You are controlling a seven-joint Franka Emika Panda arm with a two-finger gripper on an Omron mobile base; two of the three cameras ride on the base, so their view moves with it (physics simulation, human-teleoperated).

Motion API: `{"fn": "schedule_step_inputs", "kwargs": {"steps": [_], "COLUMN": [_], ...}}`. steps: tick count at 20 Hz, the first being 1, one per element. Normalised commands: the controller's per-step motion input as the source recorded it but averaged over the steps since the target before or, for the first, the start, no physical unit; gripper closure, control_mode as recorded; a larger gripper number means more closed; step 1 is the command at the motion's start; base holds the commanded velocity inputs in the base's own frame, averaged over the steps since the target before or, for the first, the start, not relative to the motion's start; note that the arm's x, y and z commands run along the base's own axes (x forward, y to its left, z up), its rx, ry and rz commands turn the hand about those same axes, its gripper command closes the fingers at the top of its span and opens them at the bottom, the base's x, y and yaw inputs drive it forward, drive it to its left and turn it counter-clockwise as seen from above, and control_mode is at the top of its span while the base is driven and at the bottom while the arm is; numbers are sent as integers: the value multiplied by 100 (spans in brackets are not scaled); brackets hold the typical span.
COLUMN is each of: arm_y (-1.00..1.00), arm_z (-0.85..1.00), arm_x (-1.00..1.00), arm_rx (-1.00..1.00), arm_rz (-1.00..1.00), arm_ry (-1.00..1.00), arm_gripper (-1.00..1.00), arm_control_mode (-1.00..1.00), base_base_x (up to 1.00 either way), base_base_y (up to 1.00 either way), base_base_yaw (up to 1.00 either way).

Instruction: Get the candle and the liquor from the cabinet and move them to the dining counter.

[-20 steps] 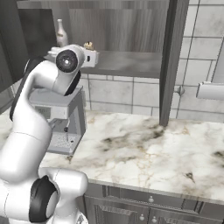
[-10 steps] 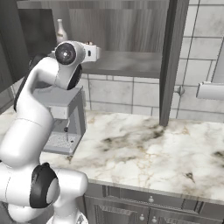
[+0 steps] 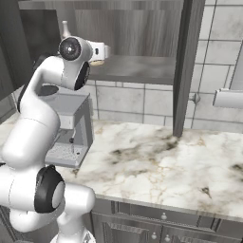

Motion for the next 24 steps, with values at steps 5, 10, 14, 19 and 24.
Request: {"fn": "schedule_step_inputs", "kwargs": {"steps": [5, 10, 14, 19, 24], "arm_y": [0, 0, 0, 0, 1], "arm_z": [0, 0, 0, -1, -5], "arm_x": [38, 36, 27, 18, 17], "arm_rx": [0, 0, 0, 0, 0], "arm_rz": [0, 0, 0, 0, 0], "arm_ry": [3, 3, 1, 1, 1], "arm_gripper": [-100, -100, -100, -100, -100], "arm_control_mode": [-100, -100, -100, -100, -100], "base_base_x": [0, 0, 0, 0, 0], "base_base_y": [0, 0, 0, 0, 0], "base_base_yaw": [0, 0, 0, 0, 0]}}
